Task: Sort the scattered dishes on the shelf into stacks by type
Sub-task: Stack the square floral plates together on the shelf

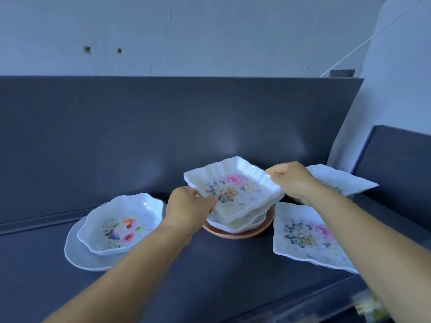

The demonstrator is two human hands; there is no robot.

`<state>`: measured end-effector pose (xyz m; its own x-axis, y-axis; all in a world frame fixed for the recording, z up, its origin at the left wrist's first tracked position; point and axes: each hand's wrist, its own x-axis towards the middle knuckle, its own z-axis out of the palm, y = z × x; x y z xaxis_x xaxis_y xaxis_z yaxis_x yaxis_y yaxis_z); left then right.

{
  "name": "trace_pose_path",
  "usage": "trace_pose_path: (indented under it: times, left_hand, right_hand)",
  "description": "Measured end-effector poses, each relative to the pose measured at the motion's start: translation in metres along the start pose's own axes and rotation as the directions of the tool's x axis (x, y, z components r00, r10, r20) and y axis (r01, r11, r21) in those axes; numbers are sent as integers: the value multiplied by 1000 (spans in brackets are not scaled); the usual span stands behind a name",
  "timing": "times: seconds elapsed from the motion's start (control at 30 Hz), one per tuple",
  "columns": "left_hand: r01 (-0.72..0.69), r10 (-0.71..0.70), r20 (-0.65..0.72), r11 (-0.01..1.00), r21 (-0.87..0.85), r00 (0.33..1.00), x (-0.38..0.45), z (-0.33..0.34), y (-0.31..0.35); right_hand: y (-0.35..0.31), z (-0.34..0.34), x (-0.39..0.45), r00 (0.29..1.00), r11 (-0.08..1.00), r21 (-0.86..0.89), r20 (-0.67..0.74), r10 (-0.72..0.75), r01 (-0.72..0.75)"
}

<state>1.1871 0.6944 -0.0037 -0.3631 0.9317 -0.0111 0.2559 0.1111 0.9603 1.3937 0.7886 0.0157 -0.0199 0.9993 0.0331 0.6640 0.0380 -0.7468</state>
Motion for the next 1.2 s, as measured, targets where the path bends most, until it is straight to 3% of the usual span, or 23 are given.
trace_pose_path:
  times: [0.4, 0.7, 0.87, 0.93, 1.07, 1.2]
  left_hand:
    - [48, -49, 48, 998, 29, 998, 9, 7, -16]
    - [38, -47, 80, 994, 102, 996, 23, 4, -20]
    - [-129, 125, 37, 898, 421, 992, 19, 5, -8]
    - [-206, 189, 85, 842, 499, 978, 15, 7, 1]
    - [-395, 315, 239, 769, 504, 918, 5, 27, 25]
    - [-524, 337, 426, 710, 471, 840, -10, 66, 47]
  right_hand:
    - [16, 11, 13, 999, 998, -47, 43, 32, -30]
    - [20, 13, -3, 1000, 996, -86, -3, -3, 2]
    - [22, -1, -19, 998, 997, -61, -41, -51, 49]
    - [29, -10, -22, 996, 997, -74, -87, -36, 29]
    - [42, -34, -28, 983, 996, -88, -182, 8, -24]
    - [67, -61, -30, 951, 995, 18, -295, 94, -93]
